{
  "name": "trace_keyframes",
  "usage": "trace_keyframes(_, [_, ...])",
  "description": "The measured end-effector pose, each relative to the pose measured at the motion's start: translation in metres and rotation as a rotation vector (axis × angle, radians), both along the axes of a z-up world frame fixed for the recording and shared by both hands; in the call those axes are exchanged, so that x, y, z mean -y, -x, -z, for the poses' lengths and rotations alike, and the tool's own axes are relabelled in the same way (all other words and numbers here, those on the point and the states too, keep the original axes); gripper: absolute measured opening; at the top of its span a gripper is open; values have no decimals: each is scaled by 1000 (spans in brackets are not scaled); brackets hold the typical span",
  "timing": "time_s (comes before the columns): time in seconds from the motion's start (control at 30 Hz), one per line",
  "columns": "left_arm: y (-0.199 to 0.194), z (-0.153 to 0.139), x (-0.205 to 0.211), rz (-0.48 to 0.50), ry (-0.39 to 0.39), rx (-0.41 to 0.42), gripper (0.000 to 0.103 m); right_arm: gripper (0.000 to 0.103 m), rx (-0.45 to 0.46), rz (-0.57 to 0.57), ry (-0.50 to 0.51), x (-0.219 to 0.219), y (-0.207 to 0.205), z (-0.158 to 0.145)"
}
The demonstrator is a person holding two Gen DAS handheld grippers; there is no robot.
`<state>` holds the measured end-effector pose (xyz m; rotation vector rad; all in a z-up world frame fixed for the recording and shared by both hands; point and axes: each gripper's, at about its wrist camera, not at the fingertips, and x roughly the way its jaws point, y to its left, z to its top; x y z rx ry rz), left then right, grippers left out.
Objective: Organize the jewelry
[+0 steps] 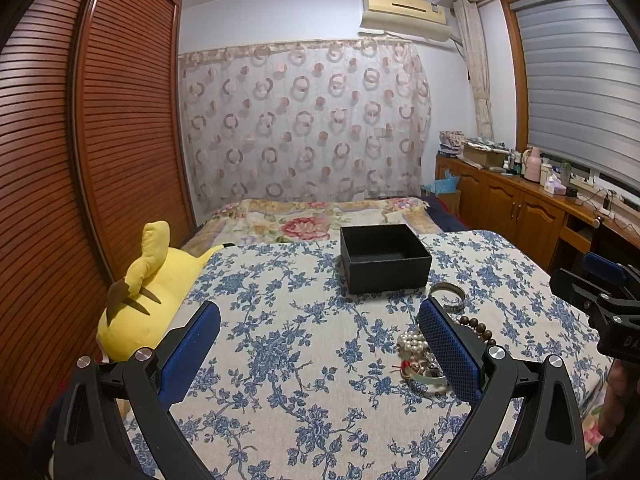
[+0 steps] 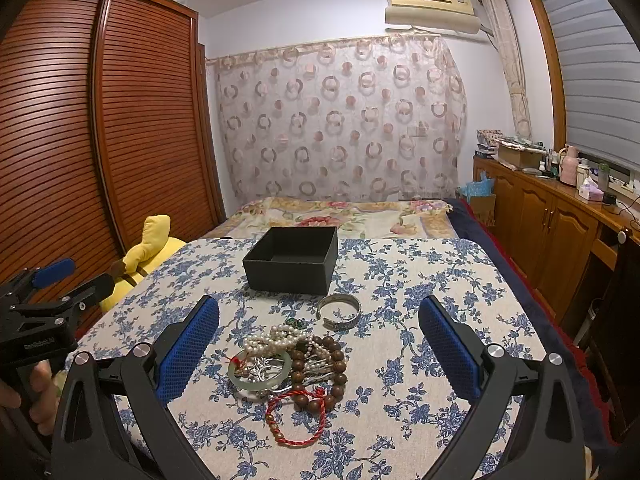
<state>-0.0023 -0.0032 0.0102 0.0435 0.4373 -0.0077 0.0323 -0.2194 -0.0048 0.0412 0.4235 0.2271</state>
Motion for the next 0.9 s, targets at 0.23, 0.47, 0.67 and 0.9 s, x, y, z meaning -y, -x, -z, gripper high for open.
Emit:
trace_keyframes(0.23, [1, 1, 0, -1, -1, 3, 96, 101, 0, -1, 0, 0, 0, 0])
trace_keyframes(0.47, [1, 0, 0, 0, -2, 4, 96, 101, 1, -1, 2, 1, 1, 1])
trace_keyframes(0.67, [1, 1, 1, 0, -5, 6, 96, 101, 2, -1, 2, 0, 3, 0])
trace_keyframes(0.9, [1, -5, 0, 2, -4, 5, 96, 101, 3, -3, 2, 0, 3, 0])
